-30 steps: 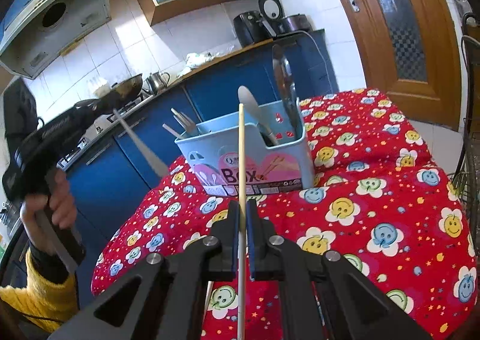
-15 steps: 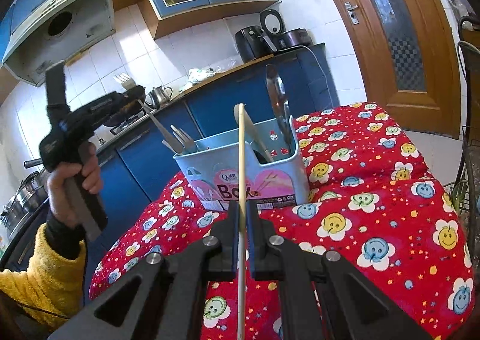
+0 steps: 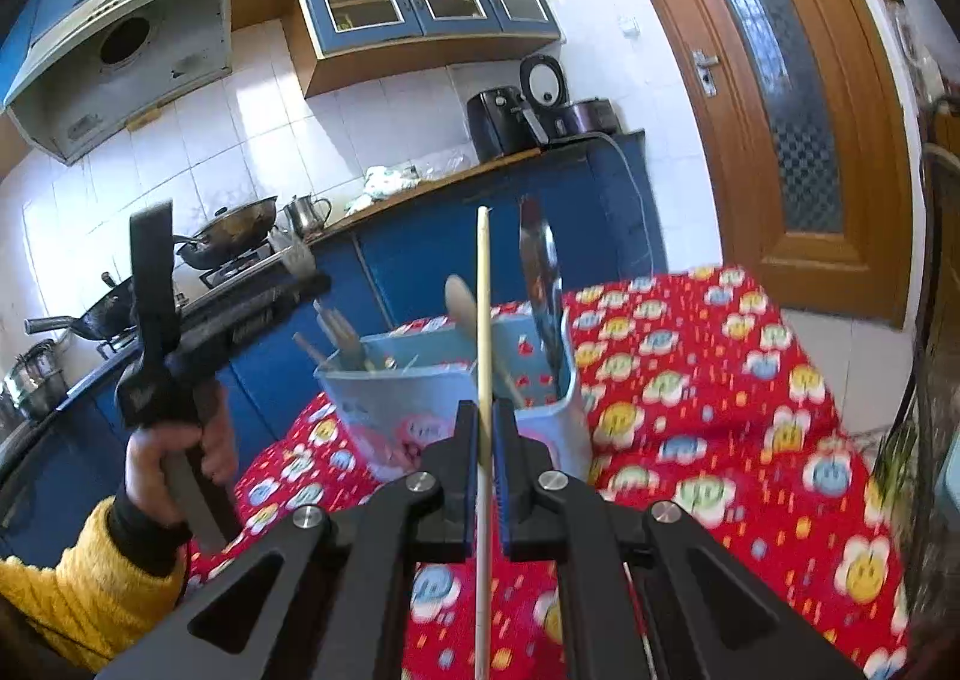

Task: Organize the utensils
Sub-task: 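Lower the silver fork into the holder with the left tool while the right carries the chopstick over it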

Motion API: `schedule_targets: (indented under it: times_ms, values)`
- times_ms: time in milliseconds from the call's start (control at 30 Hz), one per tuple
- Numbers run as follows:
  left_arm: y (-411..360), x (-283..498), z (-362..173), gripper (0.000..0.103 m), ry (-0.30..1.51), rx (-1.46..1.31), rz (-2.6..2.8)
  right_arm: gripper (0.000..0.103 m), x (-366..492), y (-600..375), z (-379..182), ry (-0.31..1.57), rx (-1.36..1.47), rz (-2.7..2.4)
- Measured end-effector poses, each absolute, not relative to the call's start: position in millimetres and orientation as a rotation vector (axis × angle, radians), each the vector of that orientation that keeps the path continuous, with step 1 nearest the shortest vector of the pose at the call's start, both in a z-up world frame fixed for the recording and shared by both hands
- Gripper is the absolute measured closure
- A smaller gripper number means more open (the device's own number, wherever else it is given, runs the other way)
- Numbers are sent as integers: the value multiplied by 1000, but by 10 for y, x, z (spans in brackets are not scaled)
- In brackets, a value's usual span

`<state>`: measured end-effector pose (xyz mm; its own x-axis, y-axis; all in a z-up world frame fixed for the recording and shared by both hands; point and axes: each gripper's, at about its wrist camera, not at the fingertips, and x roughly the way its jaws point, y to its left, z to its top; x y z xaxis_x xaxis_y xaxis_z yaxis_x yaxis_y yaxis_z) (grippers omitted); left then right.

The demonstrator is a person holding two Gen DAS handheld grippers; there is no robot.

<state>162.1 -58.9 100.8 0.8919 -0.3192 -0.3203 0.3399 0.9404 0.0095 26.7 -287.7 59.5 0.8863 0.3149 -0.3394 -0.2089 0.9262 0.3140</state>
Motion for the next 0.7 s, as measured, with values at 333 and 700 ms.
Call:
schedule_targets:
  times_ms: [333, 700]
  values:
    - [-598, 1676, 889, 102, 349, 61, -369, 97, 757, -2749, 788, 267, 221, 264]
    - [-641, 1755, 755, 101, 389, 60, -383, 97, 1093, -2705, 851, 198, 173, 228]
